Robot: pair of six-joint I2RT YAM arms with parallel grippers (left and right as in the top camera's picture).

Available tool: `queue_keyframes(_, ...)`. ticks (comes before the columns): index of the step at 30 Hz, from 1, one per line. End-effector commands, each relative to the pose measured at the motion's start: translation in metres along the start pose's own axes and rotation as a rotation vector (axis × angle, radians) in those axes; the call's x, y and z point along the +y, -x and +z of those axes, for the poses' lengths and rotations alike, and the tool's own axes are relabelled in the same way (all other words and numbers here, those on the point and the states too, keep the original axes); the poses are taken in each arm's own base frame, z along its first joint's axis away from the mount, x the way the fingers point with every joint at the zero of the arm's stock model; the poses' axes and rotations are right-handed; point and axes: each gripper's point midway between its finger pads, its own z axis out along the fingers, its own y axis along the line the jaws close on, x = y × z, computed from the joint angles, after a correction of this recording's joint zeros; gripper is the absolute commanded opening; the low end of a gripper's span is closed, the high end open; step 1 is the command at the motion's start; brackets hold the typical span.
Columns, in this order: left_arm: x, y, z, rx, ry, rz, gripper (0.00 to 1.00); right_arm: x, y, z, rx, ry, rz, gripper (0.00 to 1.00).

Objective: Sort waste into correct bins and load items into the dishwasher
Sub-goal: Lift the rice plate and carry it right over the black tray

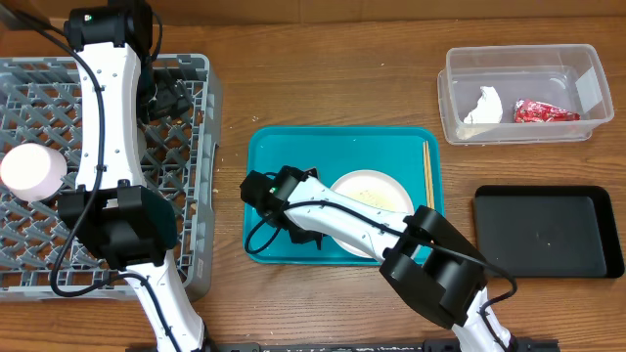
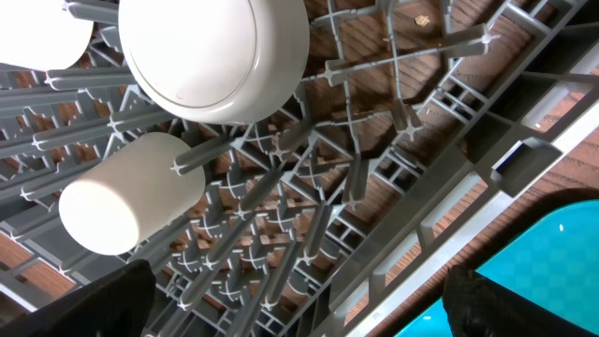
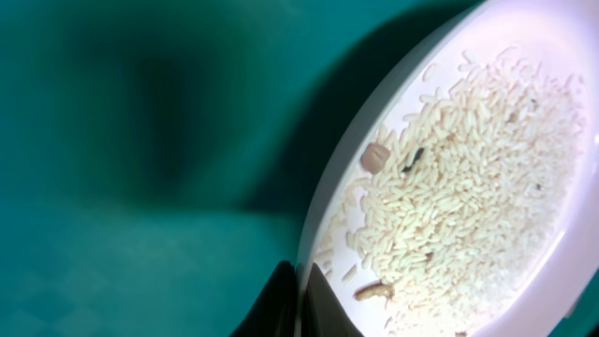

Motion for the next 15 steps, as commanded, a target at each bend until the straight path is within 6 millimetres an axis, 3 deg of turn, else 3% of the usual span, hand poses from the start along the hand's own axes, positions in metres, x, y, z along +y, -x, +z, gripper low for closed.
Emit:
queue_keyframes(1,-0.002,0.001,0.001,0.003,0.000,0.014,1.00,-0.016,0.017,-0.015,-0.077,-0.080,0.047,0.04)
queue_keyframes(9,-0.002,0.001,0.001,0.003,0.000,0.014,1.00,-0.058,0.025,-0.039,-0.082,-0.191,0.190,0.04)
queue_keyframes(15,-0.002,0.000,0.001,0.003,0.001,0.014,1.00,-0.098,0.043,-0.048,-0.055,-0.212,0.309,0.04)
